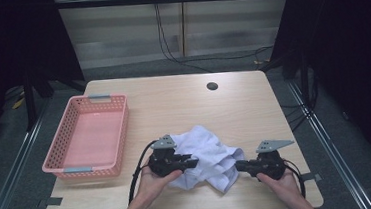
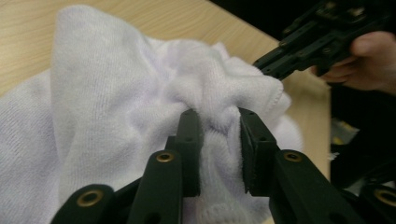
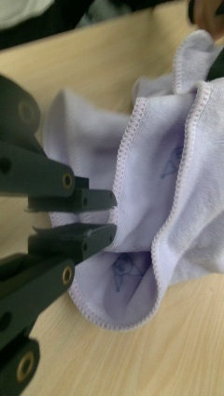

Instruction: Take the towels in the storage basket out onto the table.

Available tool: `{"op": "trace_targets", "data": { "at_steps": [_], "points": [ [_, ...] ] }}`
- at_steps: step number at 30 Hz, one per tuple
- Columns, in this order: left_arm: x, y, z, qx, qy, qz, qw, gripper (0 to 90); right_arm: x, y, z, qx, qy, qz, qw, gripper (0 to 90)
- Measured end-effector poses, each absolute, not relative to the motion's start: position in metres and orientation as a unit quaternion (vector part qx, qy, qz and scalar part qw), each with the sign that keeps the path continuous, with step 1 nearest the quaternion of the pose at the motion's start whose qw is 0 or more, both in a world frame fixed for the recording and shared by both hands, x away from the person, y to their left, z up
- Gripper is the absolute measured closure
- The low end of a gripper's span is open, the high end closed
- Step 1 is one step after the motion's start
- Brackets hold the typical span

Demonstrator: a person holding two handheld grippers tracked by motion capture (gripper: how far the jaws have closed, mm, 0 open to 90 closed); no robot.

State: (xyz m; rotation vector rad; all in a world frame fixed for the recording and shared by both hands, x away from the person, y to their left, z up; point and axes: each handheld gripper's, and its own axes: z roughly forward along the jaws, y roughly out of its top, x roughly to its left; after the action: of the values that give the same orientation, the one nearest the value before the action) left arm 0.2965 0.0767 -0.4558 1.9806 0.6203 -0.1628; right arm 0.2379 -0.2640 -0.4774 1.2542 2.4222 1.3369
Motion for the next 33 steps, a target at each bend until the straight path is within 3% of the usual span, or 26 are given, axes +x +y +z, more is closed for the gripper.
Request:
{"op": "trace_targets", "data": {
  "at_steps": [6, 10, 12, 14, 16, 17, 19, 21, 28, 33],
  "points": [
    [0.301, 0.072, -0.451, 0.823, 0.256, -0.062, 0.503, 71.1, 0.233, -0.239, -0.463, 0.368, 0.797, 0.479, 0.028, 49.3],
    [0.309, 0.069, -0.441, 0.815, 0.261, -0.057, 0.515, 69.9, 0.239, -0.213, -0.466, 0.35, 0.813, 0.465, 0.009, 38.5],
    [0.311, 0.066, -0.442, 0.814, 0.256, -0.066, 0.517, 66.2, 0.242, -0.204, -0.464, 0.346, 0.814, 0.465, 0.043, 35.0],
    [0.312, 0.063, -0.444, 0.817, 0.258, -0.063, 0.512, 59.8, 0.25, -0.197, -0.463, 0.349, 0.813, 0.464, 0.048, 32.9],
    [0.315, 0.062, -0.445, 0.816, 0.264, -0.059, 0.511, 56.1, 0.259, -0.196, -0.466, 0.362, 0.803, 0.472, 0.046, 43.8],
    [0.317, 0.061, -0.446, 0.818, 0.265, -0.057, 0.508, 57.3, 0.263, -0.196, -0.468, 0.364, 0.806, 0.465, 0.041, 57.7],
    [0.32, 0.059, -0.447, 0.827, 0.257, -0.049, 0.498, 69.5, 0.267, -0.195, -0.476, 0.364, 0.815, 0.448, 0.037, 69.5],
    [0.321, 0.057, -0.446, 0.822, 0.257, -0.052, 0.506, 73.7, 0.266, -0.196, -0.479, 0.368, 0.813, 0.451, 0.027, 77.5],
    [0.324, 0.058, -0.434, 0.792, 0.276, -0.063, 0.541, 73.6, 0.256, -0.212, -0.475, 0.371, 0.812, 0.45, 0.022, 82.0],
    [0.327, 0.072, -0.426, 0.795, 0.304, -0.018, 0.525, 79.6, 0.25, -0.237, -0.464, 0.388, 0.798, 0.459, 0.041, 82.4]
  ]
}}
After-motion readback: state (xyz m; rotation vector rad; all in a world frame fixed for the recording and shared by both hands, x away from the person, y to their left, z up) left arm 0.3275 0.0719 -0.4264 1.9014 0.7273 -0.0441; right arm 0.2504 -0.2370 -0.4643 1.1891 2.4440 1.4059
